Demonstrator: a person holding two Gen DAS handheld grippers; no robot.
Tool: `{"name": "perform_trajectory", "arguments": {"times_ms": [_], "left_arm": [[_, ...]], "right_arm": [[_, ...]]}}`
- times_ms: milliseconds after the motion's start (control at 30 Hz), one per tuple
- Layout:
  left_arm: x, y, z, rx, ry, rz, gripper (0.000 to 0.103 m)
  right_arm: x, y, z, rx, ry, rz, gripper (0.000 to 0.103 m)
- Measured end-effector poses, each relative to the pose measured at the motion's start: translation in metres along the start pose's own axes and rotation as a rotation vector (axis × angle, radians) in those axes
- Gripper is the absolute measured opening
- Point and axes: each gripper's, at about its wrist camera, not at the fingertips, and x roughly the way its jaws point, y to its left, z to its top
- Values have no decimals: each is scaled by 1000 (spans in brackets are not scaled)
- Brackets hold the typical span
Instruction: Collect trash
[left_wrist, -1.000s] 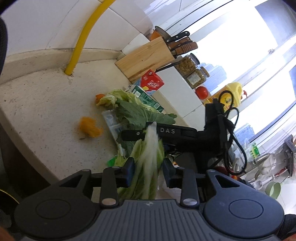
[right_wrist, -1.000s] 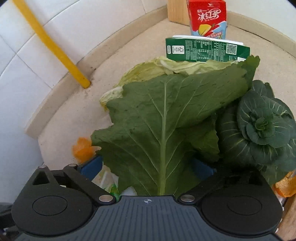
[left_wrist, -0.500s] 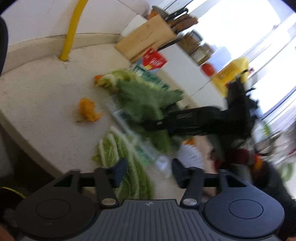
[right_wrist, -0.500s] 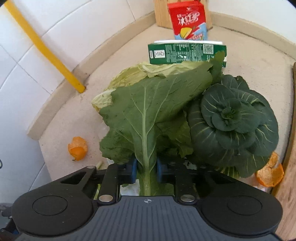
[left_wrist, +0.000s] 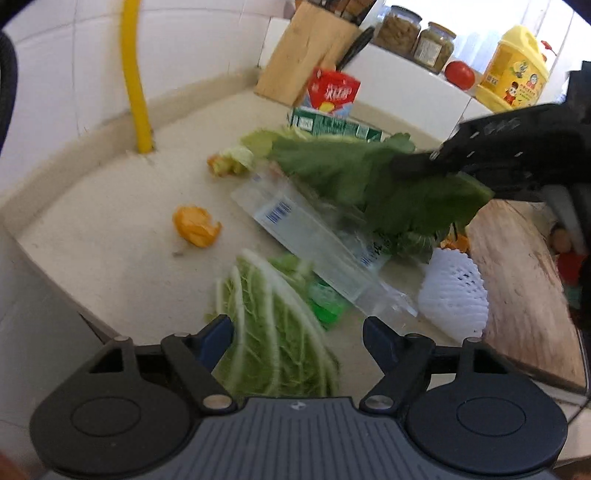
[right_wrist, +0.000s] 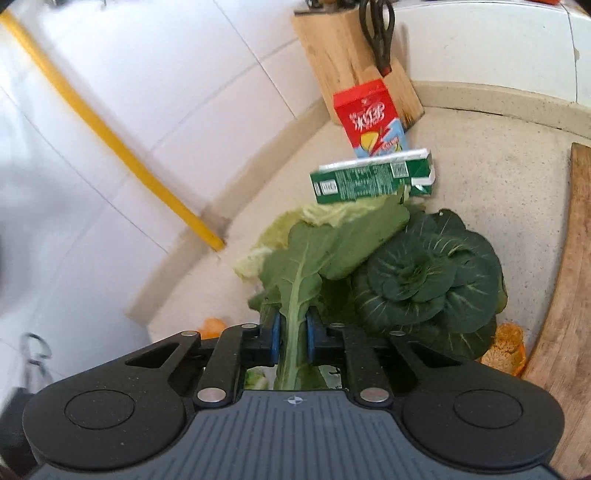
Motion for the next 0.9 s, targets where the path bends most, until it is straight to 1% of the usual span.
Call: {"name": "perform_trajectory", "arguments": {"times_ms": [33,67,133,167,200,267,300,333,400,467,500,533,600,667,700,733,800,833,867,900], "left_arm": [[5,-2,-1,-4,8,18,65],[7,-5,-2,-4,2,45,61],[5,-8,-3,-7,-4,68,40],[4,-5,-2,-30,-4,58,38],[2,0,-2,-68,-6,41,34],[2,6,0,-137,-10,24,27],[1,9,0,-173,-18,9,22],[-1,12,0,-209,-28,-15,20],[-4,17,0,-290,-51,-72,18],[-9,21,-2,-345,-80,-105,17],[-12,22,-3,-374,-93,-128,15],[-14,24,-3,-402,-104,-151,10],[-17,27,-4,-455,-124,-203,10],[-20,28,-4,-481,-143,-226,10],[-21,28,-4,-477,-145,-221,10],[-20,25,-4,-456,-138,-191,10],[-18,12,-2,-365,-117,-75,10],[-17,4,-3,-316,-110,-39,11],[-16,-1,-4,-281,-98,-16,13],[-13,-6,-4,-258,-84,12,21]], "right_arm": [[-1,-5,1,10,2,14,18],[-1,-10,2,22,10,29,18],[0,-19,-1,47,37,66,18],[2,-23,-3,53,51,79,18],[4,-26,-5,56,66,84,18],[12,-33,-9,58,98,81,18],[17,-36,-11,66,115,85,18],[22,-40,-13,77,135,97,18],[27,-46,-14,108,165,133,18],[27,-54,-12,160,174,199,18],[26,-58,-11,182,170,232,18],[25,-61,-9,203,169,260,18],[22,-69,-6,256,166,333,18],[18,-74,-4,290,155,387,18],[17,-75,-3,293,149,396,18],[15,-75,-2,284,143,386,18],[13,-71,-2,231,134,327,18],[13,-71,-3,222,141,327,18],[15,-70,-5,219,150,329,18],[15,-70,-7,209,153,314,18]]}}
